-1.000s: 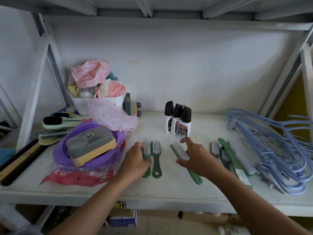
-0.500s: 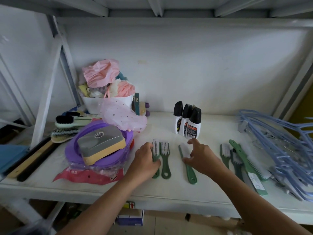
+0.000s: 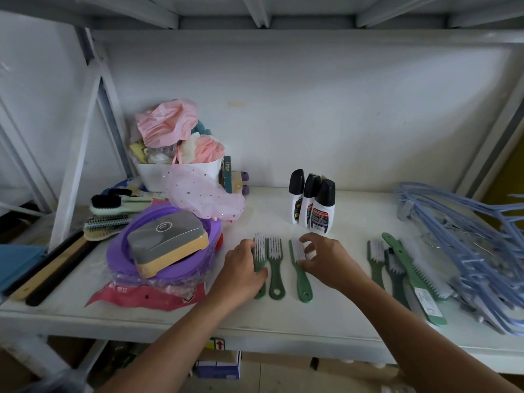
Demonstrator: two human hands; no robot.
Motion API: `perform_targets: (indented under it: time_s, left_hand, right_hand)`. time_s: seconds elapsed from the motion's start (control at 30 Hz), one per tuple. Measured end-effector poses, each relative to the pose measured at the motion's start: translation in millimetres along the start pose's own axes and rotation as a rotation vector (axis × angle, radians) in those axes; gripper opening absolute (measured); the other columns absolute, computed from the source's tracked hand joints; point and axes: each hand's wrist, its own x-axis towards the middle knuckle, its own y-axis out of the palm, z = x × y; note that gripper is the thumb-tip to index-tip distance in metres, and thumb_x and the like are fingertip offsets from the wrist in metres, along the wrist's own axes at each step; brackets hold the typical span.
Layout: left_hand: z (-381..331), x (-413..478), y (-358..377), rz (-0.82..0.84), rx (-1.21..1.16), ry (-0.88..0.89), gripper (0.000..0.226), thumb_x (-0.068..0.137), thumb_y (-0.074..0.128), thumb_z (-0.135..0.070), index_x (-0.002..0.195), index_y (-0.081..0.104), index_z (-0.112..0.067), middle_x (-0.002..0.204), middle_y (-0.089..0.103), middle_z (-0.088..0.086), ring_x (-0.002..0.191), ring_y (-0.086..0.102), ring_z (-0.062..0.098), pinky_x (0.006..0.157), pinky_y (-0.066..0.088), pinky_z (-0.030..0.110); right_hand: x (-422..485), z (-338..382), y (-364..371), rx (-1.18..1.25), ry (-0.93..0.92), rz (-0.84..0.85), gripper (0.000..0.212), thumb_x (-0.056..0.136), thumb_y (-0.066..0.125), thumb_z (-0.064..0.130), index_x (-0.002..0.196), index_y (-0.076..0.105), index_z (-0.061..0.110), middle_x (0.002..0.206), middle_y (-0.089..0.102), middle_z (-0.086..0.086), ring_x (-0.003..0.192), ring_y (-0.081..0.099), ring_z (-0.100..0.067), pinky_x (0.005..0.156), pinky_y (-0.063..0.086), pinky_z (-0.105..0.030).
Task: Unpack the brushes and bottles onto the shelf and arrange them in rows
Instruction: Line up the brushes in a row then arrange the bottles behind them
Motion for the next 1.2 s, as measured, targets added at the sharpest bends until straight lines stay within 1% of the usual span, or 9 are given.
perform_targets:
  time_s: [0.13,0.33,0.47,0.63,0.8,0.93,1.1,1.2]
  left_hand:
    - [0,-1,-1,0.002,-0.023,-0.009,0.045,0.085,0.067,-0.025,0.124,0.046,-0.023,0.121,0.061,-0.003,0.116,0.058,0.013,0.096,0.055,0.039]
    - [-2,-2,-2,-0.001,-0.033,-0.018,0.046,0.081,0.064,-0.028,0.123,0.046,-0.024,0.12,0.062,-0.003,0.114,0.06,0.014,0.095,0.055,0.04]
    - [-2,-2,-2,-0.007,-0.025,-0.013,0.045,0.085,0.067,-0.023,0.125,0.046,-0.022,0.121,0.062,-0.002,0.114,0.06,0.012,0.095,0.056,0.037]
    - [-4,-2,-2,-0.01,-0.031,-0.018,0.045,0.088,0.068,-0.02,0.128,0.046,-0.018,0.121,0.062,-0.002,0.111,0.062,0.011,0.091,0.057,0.03]
    - [-6,-4,-4,-0.007,-0.04,-0.014,0.044,0.089,0.067,-0.022,0.128,0.046,-0.02,0.122,0.062,-0.003,0.112,0.061,0.01,0.092,0.057,0.033]
    - [-8,-4,-5,-0.011,-0.047,-0.024,0.044,0.09,0.067,-0.023,0.127,0.046,-0.021,0.121,0.061,-0.004,0.11,0.062,0.009,0.09,0.057,0.03]
    - [-10,-5,-6,-0.011,-0.055,-0.03,0.043,0.089,0.068,-0.02,0.127,0.046,-0.019,0.12,0.063,-0.004,0.108,0.063,0.008,0.086,0.056,0.024]
    - [-10,-5,-6,-0.007,-0.056,-0.039,0.042,0.088,0.068,-0.02,0.124,0.046,-0.021,0.118,0.064,-0.003,0.106,0.064,0.009,0.09,0.057,0.031]
  right_hand:
    - [4,2,3,0.006,-0.004,-0.012,0.051,0.086,0.074,0.027,0.133,0.055,0.024,0.113,0.066,0.0,0.091,0.065,-0.014,0.085,0.057,-0.032]
    - [8,5,6,0.01,-0.022,-0.021,0.048,0.087,0.073,0.024,0.132,0.056,0.022,0.114,0.067,-0.002,0.092,0.062,-0.011,0.086,0.057,-0.03]
    - [9,7,7,0.01,-0.037,-0.023,0.048,0.088,0.073,0.024,0.132,0.055,0.021,0.116,0.067,-0.002,0.092,0.06,-0.009,0.085,0.056,-0.027]
    - [11,8,9,0.012,-0.04,-0.016,0.047,0.087,0.073,0.025,0.131,0.056,0.02,0.114,0.067,-0.002,0.093,0.062,-0.01,0.085,0.058,-0.03]
    - [12,8,10,0.008,-0.036,-0.014,0.048,0.087,0.073,0.026,0.131,0.056,0.019,0.114,0.068,-0.002,0.09,0.063,-0.011,0.085,0.058,-0.03]
    - [11,9,10,0.006,-0.037,-0.017,0.046,0.087,0.073,0.026,0.13,0.056,0.018,0.114,0.068,-0.003,0.09,0.063,-0.01,0.083,0.057,-0.028]
    - [12,8,11,-0.005,-0.037,-0.017,0.047,0.087,0.072,0.025,0.13,0.056,0.019,0.112,0.068,-0.002,0.092,0.063,-0.012,0.084,0.057,-0.029]
    - [12,8,11,-0.01,-0.034,-0.007,0.047,0.087,0.072,0.026,0.131,0.055,0.02,0.108,0.069,-0.001,0.092,0.065,-0.014,0.083,0.058,-0.031]
